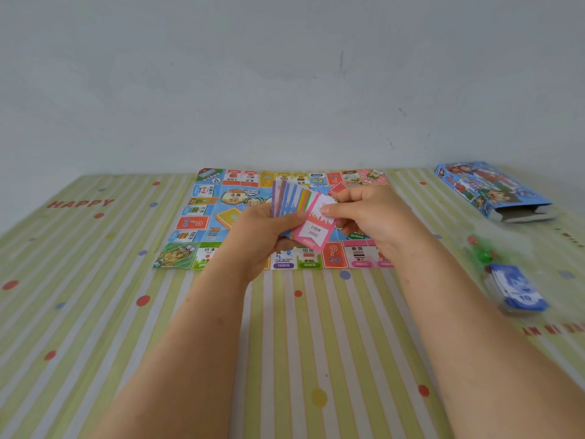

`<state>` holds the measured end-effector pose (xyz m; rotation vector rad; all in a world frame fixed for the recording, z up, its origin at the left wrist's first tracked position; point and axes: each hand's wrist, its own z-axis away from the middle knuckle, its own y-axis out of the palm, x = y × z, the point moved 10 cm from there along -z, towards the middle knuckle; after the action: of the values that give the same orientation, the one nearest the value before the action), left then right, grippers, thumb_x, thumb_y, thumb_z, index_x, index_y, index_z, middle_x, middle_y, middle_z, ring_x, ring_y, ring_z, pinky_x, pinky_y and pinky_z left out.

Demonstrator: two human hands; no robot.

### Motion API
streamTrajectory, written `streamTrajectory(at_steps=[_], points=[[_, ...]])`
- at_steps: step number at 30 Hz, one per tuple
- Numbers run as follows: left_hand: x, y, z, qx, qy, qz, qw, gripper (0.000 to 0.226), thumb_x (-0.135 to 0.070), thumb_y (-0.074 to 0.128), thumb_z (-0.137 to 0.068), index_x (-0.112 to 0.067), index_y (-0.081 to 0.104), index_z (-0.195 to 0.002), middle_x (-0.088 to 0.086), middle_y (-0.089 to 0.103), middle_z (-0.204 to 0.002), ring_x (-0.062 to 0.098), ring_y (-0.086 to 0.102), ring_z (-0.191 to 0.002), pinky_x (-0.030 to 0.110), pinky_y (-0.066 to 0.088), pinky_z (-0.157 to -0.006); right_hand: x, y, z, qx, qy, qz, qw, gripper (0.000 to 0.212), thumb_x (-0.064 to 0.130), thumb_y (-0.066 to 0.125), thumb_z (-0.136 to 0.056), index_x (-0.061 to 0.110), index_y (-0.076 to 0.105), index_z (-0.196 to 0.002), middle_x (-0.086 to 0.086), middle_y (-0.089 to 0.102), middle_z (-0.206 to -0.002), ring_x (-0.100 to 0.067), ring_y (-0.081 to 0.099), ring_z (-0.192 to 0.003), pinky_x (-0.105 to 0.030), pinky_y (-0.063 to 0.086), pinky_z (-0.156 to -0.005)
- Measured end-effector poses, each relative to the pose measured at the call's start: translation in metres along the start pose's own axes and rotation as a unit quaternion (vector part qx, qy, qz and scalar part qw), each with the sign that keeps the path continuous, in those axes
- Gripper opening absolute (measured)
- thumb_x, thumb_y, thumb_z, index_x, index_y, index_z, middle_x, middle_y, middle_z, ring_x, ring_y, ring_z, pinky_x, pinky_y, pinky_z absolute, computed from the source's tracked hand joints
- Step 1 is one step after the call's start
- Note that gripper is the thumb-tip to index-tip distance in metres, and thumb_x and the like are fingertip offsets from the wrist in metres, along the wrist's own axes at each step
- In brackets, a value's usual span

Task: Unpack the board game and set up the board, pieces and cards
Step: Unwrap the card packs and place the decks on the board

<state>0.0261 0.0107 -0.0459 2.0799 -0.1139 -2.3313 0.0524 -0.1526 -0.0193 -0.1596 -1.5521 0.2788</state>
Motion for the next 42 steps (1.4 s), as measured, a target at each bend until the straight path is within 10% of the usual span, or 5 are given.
streamTrajectory(at_steps=[27, 42], points=[[-0.017, 0.000, 0.037, 0.077, 0.009, -0.053, 0.996, 0.020, -0.007, 0.065, -0.088, -0.017, 0.063, -0.104, 0.005, 0.075, -0.098, 0.020, 0.072, -0.091, 0.033, 0.059, -0.081, 0.024, 0.028, 0.027, 0.124, -0.026, 0.050, 0.991, 0.008, 0.015, 0.073, -0.082, 0.021, 0.076, -0.087, -0.008, 0.075, -0.093, -0.019, 0.062, -0.084, -0.044, 0.050, -0.085], [0.006, -0.082, 0.095, -0.066, -0.030, -0.061, 0.996, 0.026, 0.000, 0.066, -0.084, -0.009, 0.066, -0.108, 0.008, 0.073, -0.098, 0.020, 0.072, -0.084, 0.035, 0.060, -0.075, 0.040, 0.115, 0.060, 0.172, -0.044, 0.082, 0.981, 0.007, 0.007, 0.072, -0.081, 0.012, 0.073, -0.087, -0.005, 0.070, -0.080, -0.013, 0.054, -0.063, -0.024, 0.040, -0.053]])
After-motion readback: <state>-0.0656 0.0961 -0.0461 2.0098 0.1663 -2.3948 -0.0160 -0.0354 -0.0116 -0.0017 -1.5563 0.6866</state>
